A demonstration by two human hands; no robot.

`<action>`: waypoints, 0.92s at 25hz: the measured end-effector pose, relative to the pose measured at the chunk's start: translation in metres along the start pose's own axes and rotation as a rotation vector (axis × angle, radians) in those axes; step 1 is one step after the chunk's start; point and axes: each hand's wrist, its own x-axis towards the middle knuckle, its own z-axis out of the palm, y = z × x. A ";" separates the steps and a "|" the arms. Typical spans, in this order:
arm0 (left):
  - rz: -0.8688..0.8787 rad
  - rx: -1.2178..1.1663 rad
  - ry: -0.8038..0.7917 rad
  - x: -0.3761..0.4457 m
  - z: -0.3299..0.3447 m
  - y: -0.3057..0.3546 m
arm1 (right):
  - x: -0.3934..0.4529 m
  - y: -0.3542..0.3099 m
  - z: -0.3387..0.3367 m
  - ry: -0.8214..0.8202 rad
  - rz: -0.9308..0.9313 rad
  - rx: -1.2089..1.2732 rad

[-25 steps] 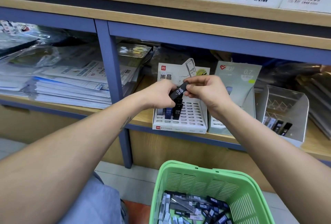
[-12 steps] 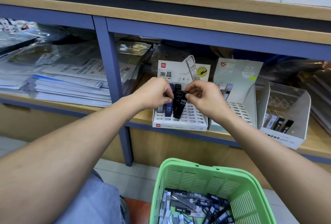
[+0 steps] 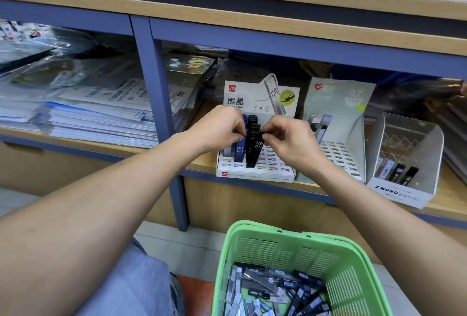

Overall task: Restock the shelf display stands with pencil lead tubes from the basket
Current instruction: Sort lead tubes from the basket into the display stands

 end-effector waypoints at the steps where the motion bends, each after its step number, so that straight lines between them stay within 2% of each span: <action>1: 0.001 0.000 0.000 0.000 0.000 0.000 | 0.000 0.000 0.000 -0.009 -0.003 -0.005; 12: 0.005 0.016 -0.011 0.002 0.001 -0.002 | -0.002 -0.007 0.010 -0.010 -0.201 -0.113; 15: 0.009 0.016 -0.006 0.001 0.001 -0.002 | -0.002 -0.009 0.011 -0.004 -0.183 -0.139; 19: 0.012 0.009 0.003 0.001 0.002 -0.002 | 0.002 -0.010 0.009 0.013 -0.055 -0.125; 23: 0.002 0.008 0.006 0.002 0.003 -0.004 | -0.007 -0.008 0.010 -0.097 -0.151 -0.141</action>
